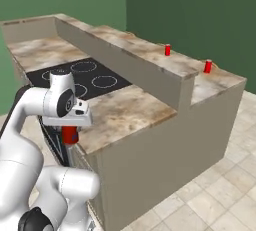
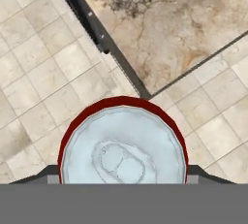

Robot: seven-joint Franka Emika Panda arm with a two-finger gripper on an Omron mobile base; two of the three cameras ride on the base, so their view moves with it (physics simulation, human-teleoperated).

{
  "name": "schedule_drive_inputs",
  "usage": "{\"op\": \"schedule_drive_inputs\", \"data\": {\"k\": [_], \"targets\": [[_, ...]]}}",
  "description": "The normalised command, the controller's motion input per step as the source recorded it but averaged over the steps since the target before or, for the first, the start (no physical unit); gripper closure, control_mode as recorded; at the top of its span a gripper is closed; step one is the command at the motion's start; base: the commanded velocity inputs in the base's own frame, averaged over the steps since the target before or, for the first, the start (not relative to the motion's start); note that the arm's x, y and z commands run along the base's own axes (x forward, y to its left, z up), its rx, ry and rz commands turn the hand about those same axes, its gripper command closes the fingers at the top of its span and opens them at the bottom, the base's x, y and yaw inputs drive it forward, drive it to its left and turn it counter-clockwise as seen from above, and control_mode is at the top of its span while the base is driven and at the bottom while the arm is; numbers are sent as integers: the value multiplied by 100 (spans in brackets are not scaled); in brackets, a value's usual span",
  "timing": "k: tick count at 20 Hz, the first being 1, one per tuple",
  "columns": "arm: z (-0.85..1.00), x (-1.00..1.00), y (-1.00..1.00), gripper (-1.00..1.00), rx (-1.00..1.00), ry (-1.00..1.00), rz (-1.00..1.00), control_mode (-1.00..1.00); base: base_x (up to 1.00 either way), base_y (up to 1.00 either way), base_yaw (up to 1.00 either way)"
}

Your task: Four empty soda cans are scattered around the kitchen. Gather all the cans and cluster them next to the stove for recycling.

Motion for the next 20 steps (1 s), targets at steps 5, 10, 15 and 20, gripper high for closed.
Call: {"op": "schedule_drive_inputs", "data": {"k": [5, 10, 15, 20], "targets": [[0, 0, 0, 100, 0, 0, 0, 100, 1, 54, -35], [0, 0, 0, 100, 0, 0, 0, 100, -12, 59, -23], [0, 0, 0, 100, 0, 0, 0, 100, -27, 60, -16], [0, 0, 0, 100, 0, 0, 0, 100, -11, 63, -16]]}}
